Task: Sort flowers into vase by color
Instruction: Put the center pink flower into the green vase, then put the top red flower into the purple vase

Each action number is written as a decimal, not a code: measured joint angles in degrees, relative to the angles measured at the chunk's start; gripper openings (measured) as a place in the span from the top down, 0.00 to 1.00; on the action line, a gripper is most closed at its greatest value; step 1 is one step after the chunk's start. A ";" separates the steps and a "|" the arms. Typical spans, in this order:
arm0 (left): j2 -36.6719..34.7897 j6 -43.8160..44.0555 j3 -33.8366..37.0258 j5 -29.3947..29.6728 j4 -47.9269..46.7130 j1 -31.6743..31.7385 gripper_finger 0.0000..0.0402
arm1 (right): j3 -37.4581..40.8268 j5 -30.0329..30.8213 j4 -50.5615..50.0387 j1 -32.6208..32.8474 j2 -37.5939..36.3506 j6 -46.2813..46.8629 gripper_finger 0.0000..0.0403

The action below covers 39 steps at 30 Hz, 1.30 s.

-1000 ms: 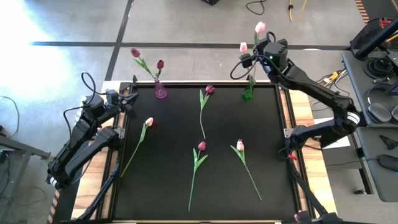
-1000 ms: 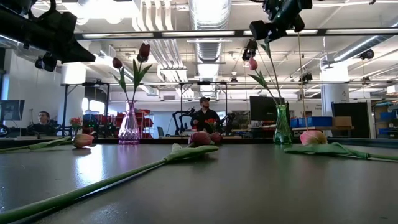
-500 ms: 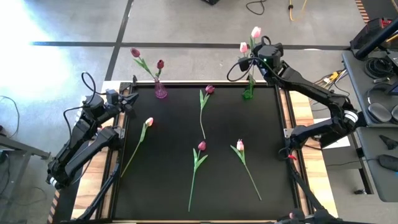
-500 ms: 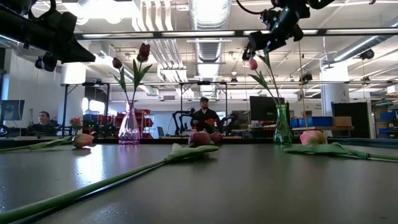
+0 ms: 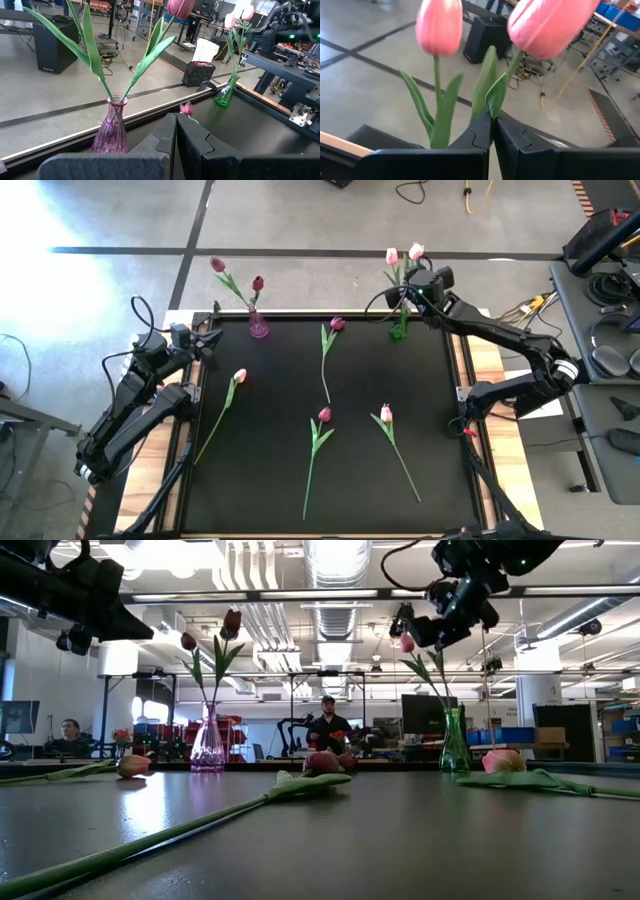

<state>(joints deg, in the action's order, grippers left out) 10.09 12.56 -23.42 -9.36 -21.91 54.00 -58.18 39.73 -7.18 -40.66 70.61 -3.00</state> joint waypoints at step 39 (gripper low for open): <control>0.00 0.00 -0.02 -0.22 0.05 -0.04 1.00 | -16.21 -20.87 -27.41 22.25 6.72 33.61 0.62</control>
<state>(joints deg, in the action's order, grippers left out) 10.09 12.56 -23.44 -9.58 -21.86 53.95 -74.39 18.87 -34.59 -18.41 77.33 30.61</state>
